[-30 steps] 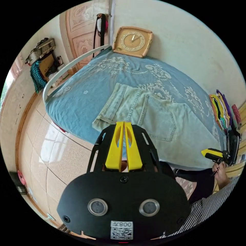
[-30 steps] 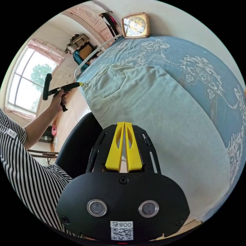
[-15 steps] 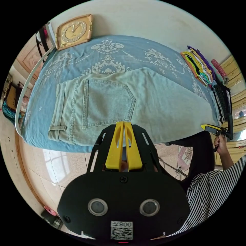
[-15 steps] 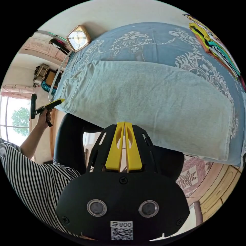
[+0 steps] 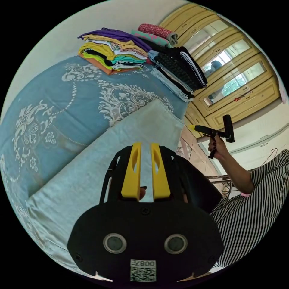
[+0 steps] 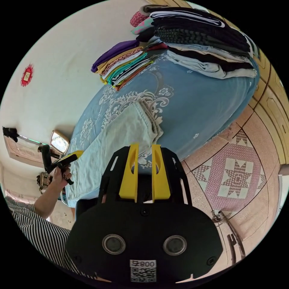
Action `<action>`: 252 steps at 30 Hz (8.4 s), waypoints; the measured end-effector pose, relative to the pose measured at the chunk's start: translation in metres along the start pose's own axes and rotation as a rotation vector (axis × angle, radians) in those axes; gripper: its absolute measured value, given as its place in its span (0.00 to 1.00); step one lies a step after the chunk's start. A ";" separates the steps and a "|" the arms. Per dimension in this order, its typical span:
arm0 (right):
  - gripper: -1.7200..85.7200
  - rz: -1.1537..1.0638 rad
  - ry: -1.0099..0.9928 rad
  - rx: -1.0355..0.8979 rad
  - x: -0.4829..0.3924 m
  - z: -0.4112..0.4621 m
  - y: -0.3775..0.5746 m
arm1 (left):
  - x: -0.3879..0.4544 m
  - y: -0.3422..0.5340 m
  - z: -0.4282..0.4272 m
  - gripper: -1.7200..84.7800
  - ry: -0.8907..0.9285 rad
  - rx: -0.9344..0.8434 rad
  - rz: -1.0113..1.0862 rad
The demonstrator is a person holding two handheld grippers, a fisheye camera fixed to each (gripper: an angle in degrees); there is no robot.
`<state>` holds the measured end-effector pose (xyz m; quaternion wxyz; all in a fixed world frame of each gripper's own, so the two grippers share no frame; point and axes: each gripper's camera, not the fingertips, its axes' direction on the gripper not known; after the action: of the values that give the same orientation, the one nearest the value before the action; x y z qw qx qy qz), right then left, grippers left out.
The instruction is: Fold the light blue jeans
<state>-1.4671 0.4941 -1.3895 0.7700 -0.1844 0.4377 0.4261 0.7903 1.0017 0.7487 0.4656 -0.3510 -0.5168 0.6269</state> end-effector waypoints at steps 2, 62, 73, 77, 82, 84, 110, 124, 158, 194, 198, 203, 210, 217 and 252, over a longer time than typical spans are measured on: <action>0.12 -0.003 0.018 0.022 0.023 0.001 -0.002 | 0.017 -0.054 0.018 0.10 -0.010 -0.043 0.075; 0.08 -0.707 -0.451 -0.070 -0.241 -0.079 0.057 | -0.079 -0.007 -0.219 0.04 -0.035 0.090 0.269; 0.08 -0.937 -0.411 -0.385 -0.428 0.010 0.085 | -0.229 0.210 -0.226 0.04 0.016 0.143 -0.023; 0.08 -0.955 -0.369 -0.510 -0.478 0.052 0.094 | -0.277 0.274 -0.200 0.05 0.030 0.126 -0.135; 0.09 -0.959 -0.345 -0.633 -0.526 0.091 0.102 | -0.321 0.341 -0.178 0.03 -0.005 0.092 -0.278; 0.09 -0.965 -0.327 -0.674 -0.543 0.103 0.105 | -0.337 0.376 -0.174 0.03 -0.043 0.107 -0.368; 0.02 -1.114 -0.046 -0.553 -0.731 0.131 0.032 | -0.256 0.512 -0.070 0.02 -0.083 0.050 -0.373; 0.02 -1.250 0.048 -0.533 -0.759 0.145 0.034 | -0.212 0.524 -0.053 0.02 -0.158 0.017 -0.353; 0.10 -0.337 -0.288 -0.702 -0.394 0.102 -0.083 | 0.020 0.392 0.005 0.13 -0.141 0.102 -0.143; 0.12 -0.130 -0.638 -0.605 -0.308 0.173 -0.198 | 0.135 0.355 0.023 0.07 -0.411 0.056 -0.083; 0.10 -0.113 -0.619 -0.644 -0.312 0.181 -0.199 | 0.131 0.362 0.027 0.06 -0.430 0.033 -0.058; 0.06 -0.110 -0.649 -0.648 -0.312 0.157 -0.196 | 0.128 0.376 0.029 0.04 -0.415 0.001 -0.024; 0.05 -0.146 -0.663 -0.574 -0.314 0.089 -0.185 | 0.132 0.406 0.021 0.03 -0.339 0.058 0.058; 0.05 -0.099 -0.614 -0.476 -0.316 0.008 -0.177 | 0.122 0.449 0.025 0.03 -0.232 0.139 0.102; 0.05 -0.612 -0.508 -0.802 -0.978 0.064 -0.026 | -0.259 1.078 -0.015 0.04 0.009 0.832 -0.869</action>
<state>-1.6608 0.0377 -0.5435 0.8093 -0.4727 -0.0313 0.3473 0.6487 0.7262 -0.3157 0.7797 0.1016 -0.3222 0.5273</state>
